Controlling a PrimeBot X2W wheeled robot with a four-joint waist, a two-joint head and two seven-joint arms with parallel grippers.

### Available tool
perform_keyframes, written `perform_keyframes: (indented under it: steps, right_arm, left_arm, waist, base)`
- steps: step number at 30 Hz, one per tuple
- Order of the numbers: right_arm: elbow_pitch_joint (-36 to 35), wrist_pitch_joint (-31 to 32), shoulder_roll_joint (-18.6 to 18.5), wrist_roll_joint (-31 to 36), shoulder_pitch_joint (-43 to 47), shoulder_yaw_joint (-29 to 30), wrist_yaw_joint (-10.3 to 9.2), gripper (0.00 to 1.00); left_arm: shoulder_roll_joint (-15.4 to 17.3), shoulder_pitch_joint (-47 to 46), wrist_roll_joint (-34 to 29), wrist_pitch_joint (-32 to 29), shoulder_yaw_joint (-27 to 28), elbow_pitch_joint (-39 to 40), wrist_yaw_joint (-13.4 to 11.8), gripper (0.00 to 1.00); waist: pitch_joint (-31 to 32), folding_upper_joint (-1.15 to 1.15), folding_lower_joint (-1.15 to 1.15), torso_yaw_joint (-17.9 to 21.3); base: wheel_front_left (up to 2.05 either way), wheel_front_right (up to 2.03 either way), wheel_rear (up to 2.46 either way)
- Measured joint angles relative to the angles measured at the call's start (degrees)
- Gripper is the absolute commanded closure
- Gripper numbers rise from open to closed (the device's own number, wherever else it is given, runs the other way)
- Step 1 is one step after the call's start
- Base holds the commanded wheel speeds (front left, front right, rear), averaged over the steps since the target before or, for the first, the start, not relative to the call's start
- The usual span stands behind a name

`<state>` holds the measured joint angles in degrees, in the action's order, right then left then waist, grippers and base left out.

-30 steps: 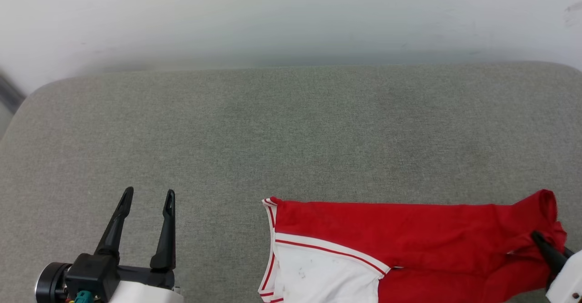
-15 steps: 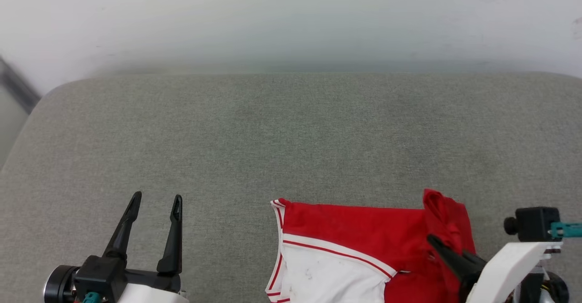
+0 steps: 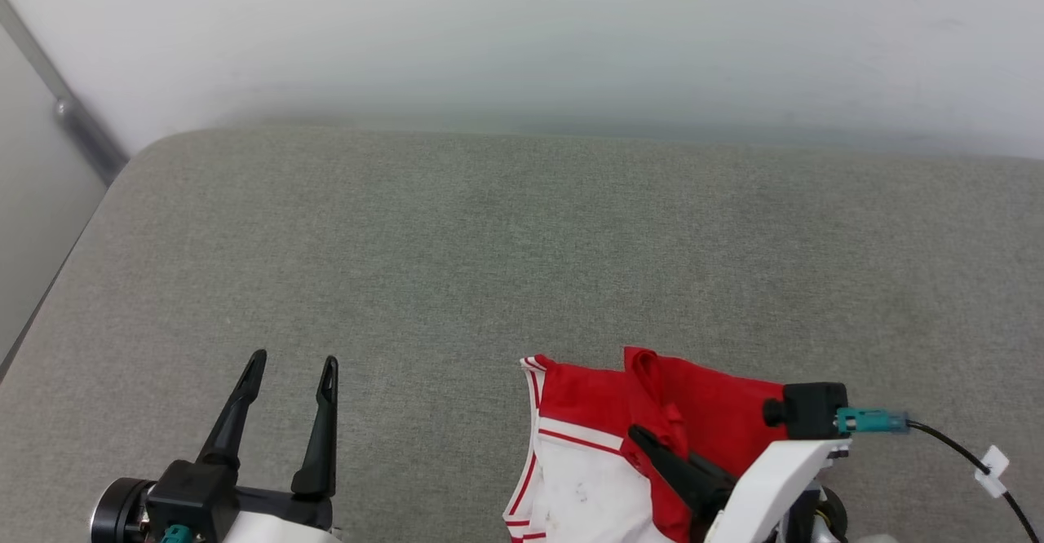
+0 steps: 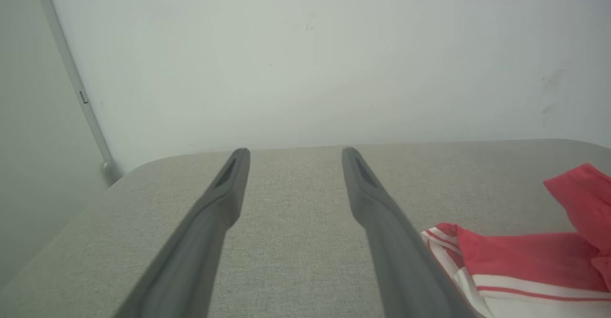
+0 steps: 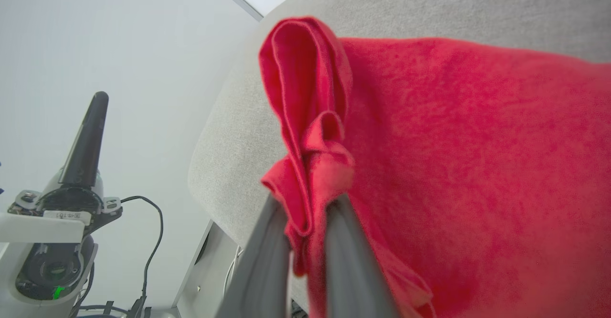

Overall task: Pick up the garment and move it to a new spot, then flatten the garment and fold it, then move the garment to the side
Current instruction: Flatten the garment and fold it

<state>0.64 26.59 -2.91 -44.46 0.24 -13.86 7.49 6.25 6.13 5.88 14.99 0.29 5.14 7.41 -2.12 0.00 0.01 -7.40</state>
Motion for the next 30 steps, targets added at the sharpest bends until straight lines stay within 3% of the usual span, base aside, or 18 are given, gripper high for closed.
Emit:
perform_keyframes:
  steps: [5, 6, 7, 8, 18, 24, 30]
  right_arm:
    - [6.58, -4.47, 0.02, -1.47, -3.36, -4.36, 0.0, 1.0]
    - [7.7, -5.12, 0.01, -1.46, -3.87, -4.98, 0.0, 0.92]
    - [8.75, -5.75, 0.01, -1.41, -4.38, -5.57, 0.0, 0.13]
    - [9.7, -6.17, 0.01, -1.32, -4.83, -6.31, 0.0, 0.0]
    - [9.82, -9.01, 0.04, -2.83, -8.09, -11.99, 0.0, 0.0]
    - [6.84, -10.03, -0.04, 9.58, -11.51, -7.6, 0.0, 0.0]
    - [3.88, -17.39, -6.46, 26.59, -14.45, -0.05, 0.0, 0.0]
  left_arm:
    - [0.08, 0.02, 0.0, 0.0, 0.05, -0.12, 0.0, 0.0]
    - [0.09, 0.03, 0.0, 0.0, 0.08, -0.14, 0.0, 0.0]
    - [0.1, 0.04, 0.01, 0.0, 0.1, -0.14, 0.0, 0.0]
    - [0.09, 0.04, 0.02, 0.0, 0.11, -0.16, 0.0, 0.0]
    - [-0.33, 0.04, -0.01, 0.0, 0.74, 0.14, 0.0, 0.0]
    - [-0.75, 0.07, 0.0, 0.0, 0.74, 0.44, 0.0, 0.0]
    - [-1.23, 0.04, -0.08, 0.01, 0.96, 1.24, 0.0, 0.0]
  waist:
    - [-0.06, 0.0, 0.0, -0.95]
    - [-0.09, 0.0, 0.0, -1.08]
    - [-0.17, 0.0, 0.0, -1.19]
    - [-0.23, 0.0, 0.0, -1.31]
    - [-0.15, 0.0, 0.0, -0.84]
    - [0.36, 0.0, 0.0, 0.74]
    - [0.61, 0.0, 0.0, 2.68]
  base:
    - [0.0, 0.0, 0.0]
    - [0.0, 0.0, 0.0]
    - [0.0, 0.0, 0.0]
    - [0.0, 0.0, 0.0]
    - [0.0, 0.0, 0.0]
    - [0.0, 0.0, 0.0]
    - [0.0, 0.0, 0.0]
